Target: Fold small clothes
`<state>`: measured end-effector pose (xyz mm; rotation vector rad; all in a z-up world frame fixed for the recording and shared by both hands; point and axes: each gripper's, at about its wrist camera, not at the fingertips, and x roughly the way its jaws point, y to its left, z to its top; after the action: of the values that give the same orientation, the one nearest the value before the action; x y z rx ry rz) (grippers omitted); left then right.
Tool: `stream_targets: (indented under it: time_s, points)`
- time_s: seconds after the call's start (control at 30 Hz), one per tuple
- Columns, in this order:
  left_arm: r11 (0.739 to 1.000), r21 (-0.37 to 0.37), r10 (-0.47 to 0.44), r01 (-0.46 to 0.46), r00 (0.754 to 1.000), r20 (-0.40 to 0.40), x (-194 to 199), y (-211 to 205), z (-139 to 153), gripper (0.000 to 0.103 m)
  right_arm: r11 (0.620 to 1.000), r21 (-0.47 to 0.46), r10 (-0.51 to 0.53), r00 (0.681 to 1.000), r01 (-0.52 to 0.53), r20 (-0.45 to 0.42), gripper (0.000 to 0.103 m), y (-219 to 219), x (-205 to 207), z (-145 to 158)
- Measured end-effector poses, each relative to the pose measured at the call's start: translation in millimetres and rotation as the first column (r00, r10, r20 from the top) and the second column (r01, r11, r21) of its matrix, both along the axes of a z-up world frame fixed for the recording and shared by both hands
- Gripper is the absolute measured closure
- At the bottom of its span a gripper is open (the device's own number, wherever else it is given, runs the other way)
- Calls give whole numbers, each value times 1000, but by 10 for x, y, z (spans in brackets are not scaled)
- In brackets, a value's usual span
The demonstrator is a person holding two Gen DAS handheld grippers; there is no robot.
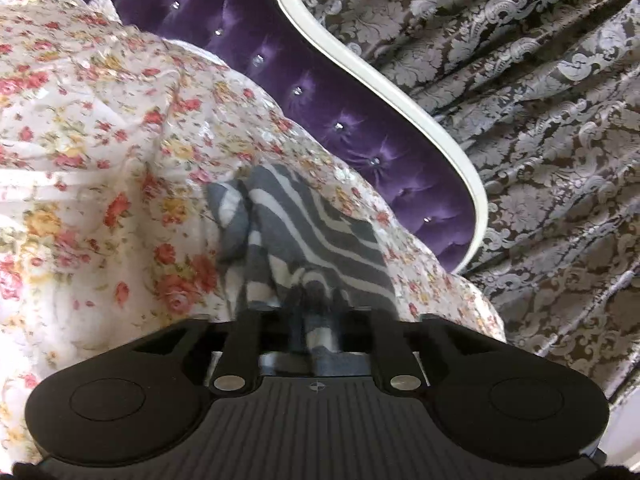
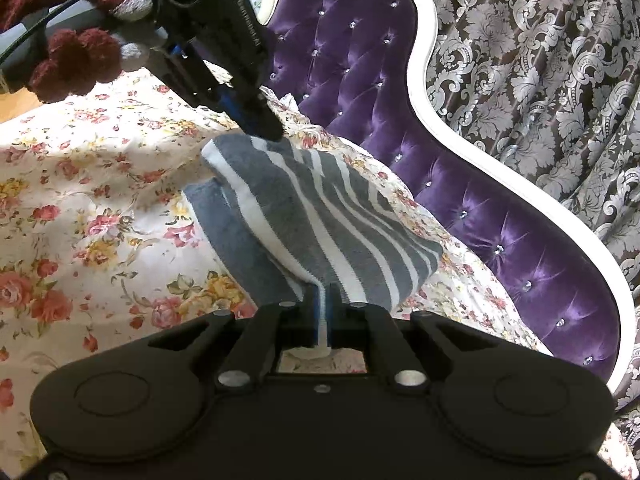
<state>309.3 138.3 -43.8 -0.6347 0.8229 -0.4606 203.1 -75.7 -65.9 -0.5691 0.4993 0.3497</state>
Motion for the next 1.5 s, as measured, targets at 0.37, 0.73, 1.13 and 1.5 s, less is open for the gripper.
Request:
stream_targets:
  time_s: [0.37, 0.73, 1.13, 1.5]
  points:
    - [999, 47, -26, 27, 999, -30, 8, -154, -89, 95, 1000, -7, -1, 1000, 1, 5, 95, -8, 1, 6]
    - [991, 128, -18, 29, 996, -88, -47, -85, -282, 95, 997, -59, 54, 996, -58, -69, 95, 63, -49, -145]
    - [978, 204, 36, -46, 998, 55, -168, -22, 16, 27, 961, 274, 9, 984, 40, -175, 51, -444, 1, 167]
    - [980, 200, 0, 4, 1000, -17, -239, -53, -62, 15, 565, 747, -20, 912, 349, -410, 24, -1310, 535, 224]
